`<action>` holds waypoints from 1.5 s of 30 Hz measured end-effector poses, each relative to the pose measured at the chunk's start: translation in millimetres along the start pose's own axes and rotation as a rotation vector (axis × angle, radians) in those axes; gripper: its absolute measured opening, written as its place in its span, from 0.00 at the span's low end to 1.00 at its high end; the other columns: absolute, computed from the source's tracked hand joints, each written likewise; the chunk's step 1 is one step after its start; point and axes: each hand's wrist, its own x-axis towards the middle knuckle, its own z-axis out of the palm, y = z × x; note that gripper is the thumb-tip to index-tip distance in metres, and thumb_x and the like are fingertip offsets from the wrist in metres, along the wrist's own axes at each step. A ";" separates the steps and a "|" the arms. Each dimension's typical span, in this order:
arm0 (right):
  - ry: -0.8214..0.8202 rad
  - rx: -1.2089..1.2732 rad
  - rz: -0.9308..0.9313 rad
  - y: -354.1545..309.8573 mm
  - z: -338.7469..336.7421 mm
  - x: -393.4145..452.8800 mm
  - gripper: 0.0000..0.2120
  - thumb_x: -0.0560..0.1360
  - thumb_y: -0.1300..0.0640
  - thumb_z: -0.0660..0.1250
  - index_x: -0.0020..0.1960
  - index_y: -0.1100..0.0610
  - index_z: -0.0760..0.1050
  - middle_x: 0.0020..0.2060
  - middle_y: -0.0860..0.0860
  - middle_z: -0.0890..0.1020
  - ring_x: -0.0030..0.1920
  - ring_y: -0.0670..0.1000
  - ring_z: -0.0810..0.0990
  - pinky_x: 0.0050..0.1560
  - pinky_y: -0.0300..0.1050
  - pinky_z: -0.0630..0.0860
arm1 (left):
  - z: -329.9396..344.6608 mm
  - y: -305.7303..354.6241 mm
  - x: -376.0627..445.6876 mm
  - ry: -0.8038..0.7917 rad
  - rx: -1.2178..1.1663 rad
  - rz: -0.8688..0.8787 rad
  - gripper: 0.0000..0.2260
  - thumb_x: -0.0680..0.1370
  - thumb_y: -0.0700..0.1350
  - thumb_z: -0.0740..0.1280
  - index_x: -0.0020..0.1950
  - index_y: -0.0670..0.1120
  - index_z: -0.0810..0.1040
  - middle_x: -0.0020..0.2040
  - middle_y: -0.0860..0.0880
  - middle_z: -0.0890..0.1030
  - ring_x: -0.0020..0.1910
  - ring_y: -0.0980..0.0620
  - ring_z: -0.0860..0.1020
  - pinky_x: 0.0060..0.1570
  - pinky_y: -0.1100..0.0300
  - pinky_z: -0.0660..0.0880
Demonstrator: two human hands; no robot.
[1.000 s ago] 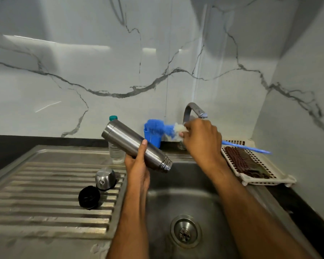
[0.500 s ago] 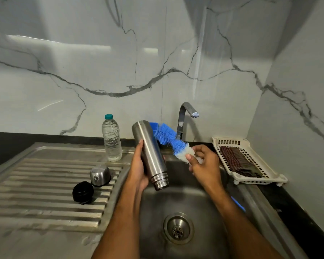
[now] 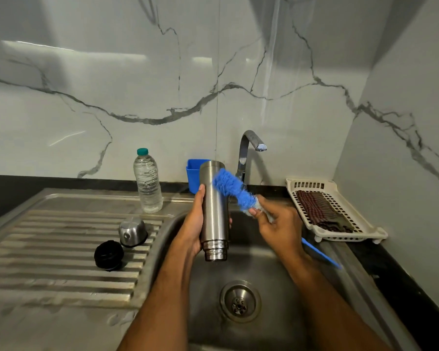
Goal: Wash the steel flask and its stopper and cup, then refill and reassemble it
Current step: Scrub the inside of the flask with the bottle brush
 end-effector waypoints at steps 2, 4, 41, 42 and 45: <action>-0.038 0.016 -0.098 7.1 -2.3 -10.0 0.19 0.71 0.62 0.79 0.61 0.59 0.83 0.50 0.51 0.87 0.46 0.45 0.85 0.47 0.24 0.75 | -5.3 5.6 1.7 0.047 -0.004 0.048 0.31 0.77 0.71 0.60 0.64 0.46 0.76 0.47 0.39 0.86 0.41 0.44 0.85 0.41 0.52 0.83; -0.086 0.057 -0.215 13.1 -6.1 -19.1 0.18 0.71 0.60 0.78 0.61 0.60 0.83 0.50 0.50 0.87 0.47 0.45 0.86 0.49 0.34 0.81 | -11.6 12.0 1.6 0.117 -0.029 0.068 0.28 0.78 0.70 0.59 0.61 0.49 0.76 0.45 0.41 0.87 0.41 0.45 0.86 0.40 0.52 0.83; 0.047 0.228 -0.004 3.0 22.8 -2.3 0.20 0.76 0.54 0.74 0.67 0.56 0.80 0.53 0.46 0.86 0.50 0.42 0.85 0.50 0.36 0.80 | -2.7 0.9 -4.1 -0.078 0.074 -0.052 0.40 0.74 0.75 0.59 0.63 0.39 0.79 0.48 0.39 0.83 0.43 0.44 0.83 0.45 0.53 0.82; 0.033 0.224 -0.035 2.8 22.4 -5.3 0.19 0.76 0.54 0.74 0.66 0.57 0.80 0.52 0.46 0.86 0.49 0.42 0.85 0.49 0.35 0.80 | -3.0 2.5 -4.0 -0.026 0.074 -0.041 0.38 0.75 0.74 0.60 0.63 0.41 0.79 0.47 0.41 0.84 0.42 0.45 0.84 0.43 0.53 0.82; -0.026 0.203 -0.163 9.4 19.9 -15.6 0.18 0.76 0.54 0.74 0.63 0.59 0.82 0.51 0.46 0.86 0.47 0.44 0.86 0.48 0.38 0.81 | -9.1 5.0 -1.9 0.117 -0.003 -0.064 0.35 0.74 0.72 0.65 0.63 0.42 0.79 0.47 0.40 0.86 0.40 0.45 0.85 0.39 0.54 0.82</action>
